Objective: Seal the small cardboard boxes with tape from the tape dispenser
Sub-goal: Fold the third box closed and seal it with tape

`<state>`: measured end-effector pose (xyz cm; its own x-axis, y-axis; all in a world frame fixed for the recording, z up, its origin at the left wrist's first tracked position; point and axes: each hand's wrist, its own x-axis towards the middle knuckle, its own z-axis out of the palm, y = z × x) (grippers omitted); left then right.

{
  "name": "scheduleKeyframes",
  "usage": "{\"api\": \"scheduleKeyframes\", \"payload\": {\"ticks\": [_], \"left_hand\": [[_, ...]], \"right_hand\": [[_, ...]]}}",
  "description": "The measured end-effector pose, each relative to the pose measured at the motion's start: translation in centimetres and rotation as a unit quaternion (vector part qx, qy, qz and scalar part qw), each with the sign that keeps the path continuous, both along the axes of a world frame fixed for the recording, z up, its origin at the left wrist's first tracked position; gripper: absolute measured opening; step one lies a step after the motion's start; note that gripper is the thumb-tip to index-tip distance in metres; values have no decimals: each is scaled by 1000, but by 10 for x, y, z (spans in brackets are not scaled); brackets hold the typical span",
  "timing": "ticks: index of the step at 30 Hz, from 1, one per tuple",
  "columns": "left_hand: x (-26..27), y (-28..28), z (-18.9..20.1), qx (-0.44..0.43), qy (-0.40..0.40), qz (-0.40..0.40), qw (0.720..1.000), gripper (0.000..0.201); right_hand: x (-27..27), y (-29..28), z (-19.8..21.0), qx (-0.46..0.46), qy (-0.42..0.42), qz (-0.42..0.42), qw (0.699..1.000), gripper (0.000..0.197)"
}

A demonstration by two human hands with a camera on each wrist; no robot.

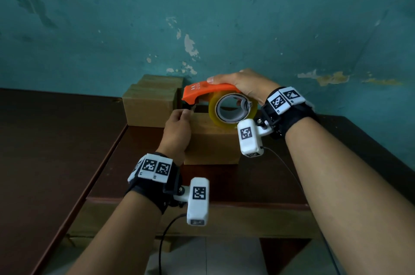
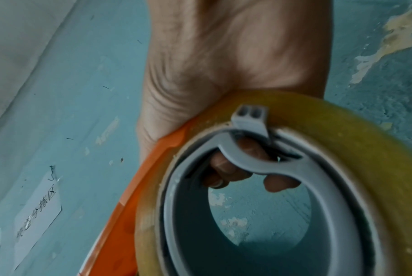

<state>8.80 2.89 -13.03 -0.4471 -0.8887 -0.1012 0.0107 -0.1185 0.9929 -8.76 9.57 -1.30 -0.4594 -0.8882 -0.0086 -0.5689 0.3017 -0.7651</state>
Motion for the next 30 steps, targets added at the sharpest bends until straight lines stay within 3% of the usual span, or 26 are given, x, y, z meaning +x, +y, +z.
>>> {"api": "scheduleKeyframes", "payload": {"ticks": [11,20,30], "left_hand": [[-3,-5,-2,-111,-86,9,990,34],[-6,-7,4,-158,-145,3,977,30],[-6,-9,6,-172,-170,-3,970,22]], "right_hand": [[-3,-5,6,21,36,7,999,66],[-15,1,12,54,69,38,995,51],[-23,1,15,66,126,37,989,55]]}}
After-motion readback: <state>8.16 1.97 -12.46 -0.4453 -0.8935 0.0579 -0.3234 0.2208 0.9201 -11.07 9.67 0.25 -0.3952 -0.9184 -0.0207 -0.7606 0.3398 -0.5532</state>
